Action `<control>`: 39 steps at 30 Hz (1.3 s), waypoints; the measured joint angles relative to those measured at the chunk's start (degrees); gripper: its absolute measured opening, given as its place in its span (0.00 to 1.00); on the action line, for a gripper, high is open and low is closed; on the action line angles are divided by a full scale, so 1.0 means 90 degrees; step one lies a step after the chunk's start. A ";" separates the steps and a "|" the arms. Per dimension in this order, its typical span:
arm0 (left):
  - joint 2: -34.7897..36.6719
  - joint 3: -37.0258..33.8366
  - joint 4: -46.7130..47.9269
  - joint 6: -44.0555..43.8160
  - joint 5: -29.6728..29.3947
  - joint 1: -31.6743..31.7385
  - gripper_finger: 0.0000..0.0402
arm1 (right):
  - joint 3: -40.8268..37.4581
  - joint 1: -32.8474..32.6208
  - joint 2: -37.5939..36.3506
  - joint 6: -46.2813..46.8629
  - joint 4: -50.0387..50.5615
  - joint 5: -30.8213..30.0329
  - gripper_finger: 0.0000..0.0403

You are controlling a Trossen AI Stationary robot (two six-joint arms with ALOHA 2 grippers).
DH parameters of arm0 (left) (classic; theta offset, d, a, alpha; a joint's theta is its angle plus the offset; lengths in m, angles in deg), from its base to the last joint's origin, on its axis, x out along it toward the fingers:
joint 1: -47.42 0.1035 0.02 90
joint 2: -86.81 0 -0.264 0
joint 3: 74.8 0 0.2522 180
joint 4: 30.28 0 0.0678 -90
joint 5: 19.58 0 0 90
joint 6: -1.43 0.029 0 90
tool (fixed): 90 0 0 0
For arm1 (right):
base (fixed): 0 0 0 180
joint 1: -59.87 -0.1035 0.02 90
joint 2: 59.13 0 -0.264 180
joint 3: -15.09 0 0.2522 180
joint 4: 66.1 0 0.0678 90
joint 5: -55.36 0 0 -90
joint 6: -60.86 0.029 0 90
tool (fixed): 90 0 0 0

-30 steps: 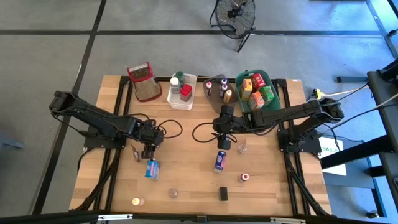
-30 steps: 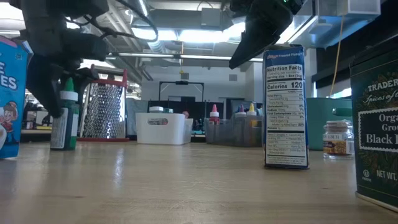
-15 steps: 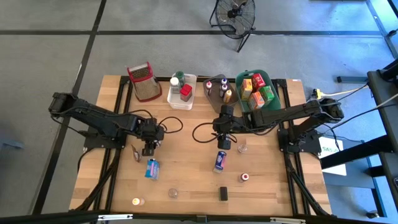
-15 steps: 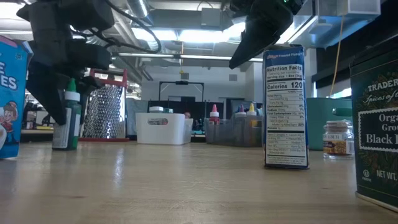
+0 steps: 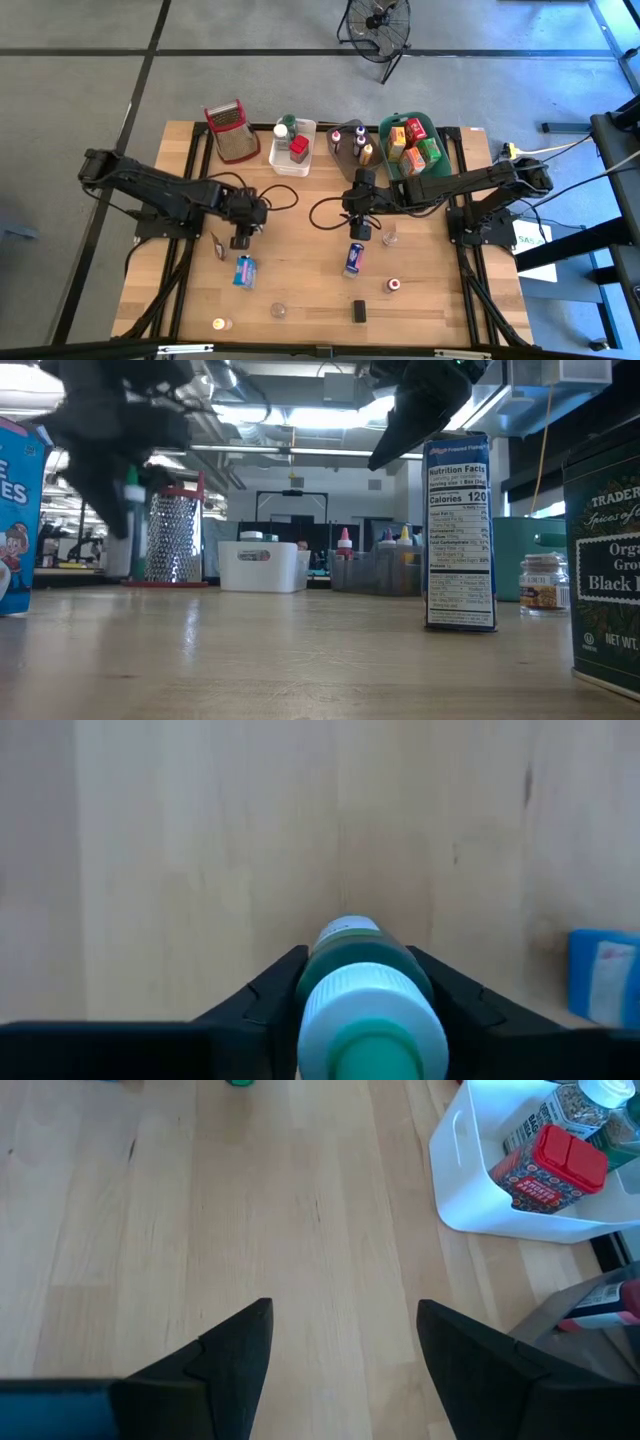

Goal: Pick & Place Kitchen Items
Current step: Put the green food coloring bottle into the black bin

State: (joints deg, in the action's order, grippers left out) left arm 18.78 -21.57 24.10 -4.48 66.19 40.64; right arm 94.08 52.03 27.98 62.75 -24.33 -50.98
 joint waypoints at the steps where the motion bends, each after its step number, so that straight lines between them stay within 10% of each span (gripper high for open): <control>1: 0.0000 0.0133 0.0115 0.0067 0.0000 0.0000 0.36 | 0.0000 0.0000 0.0000 -0.0039 0.0000 -0.0002 0.62; 10: 0.0000 0.1677 0.1313 0.0962 -0.0664 0.0518 0.36 | 0.0000 -0.0083 0.0000 -0.0717 -0.0506 -0.0007 0.62; 21: -0.0574 0.2710 0.0719 0.2517 -0.0296 0.3064 0.36 | -0.0002 -0.0567 -0.0002 -0.2015 -0.1531 -0.0153 0.62; 31: -0.2044 0.3049 0.0491 0.3033 -0.0073 0.3823 0.36 | -0.0002 -0.0983 -0.0002 -0.2550 -0.1669 -0.1365 0.62; 39: -0.2294 0.4525 0.0523 0.3296 -0.0076 0.3415 0.36 | -0.0002 -0.1392 -0.0002 -0.2400 -0.1684 -0.3627 0.62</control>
State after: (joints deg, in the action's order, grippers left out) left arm -1.87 19.16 28.80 25.18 65.51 71.38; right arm 94.06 39.50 27.96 41.15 -39.49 -83.63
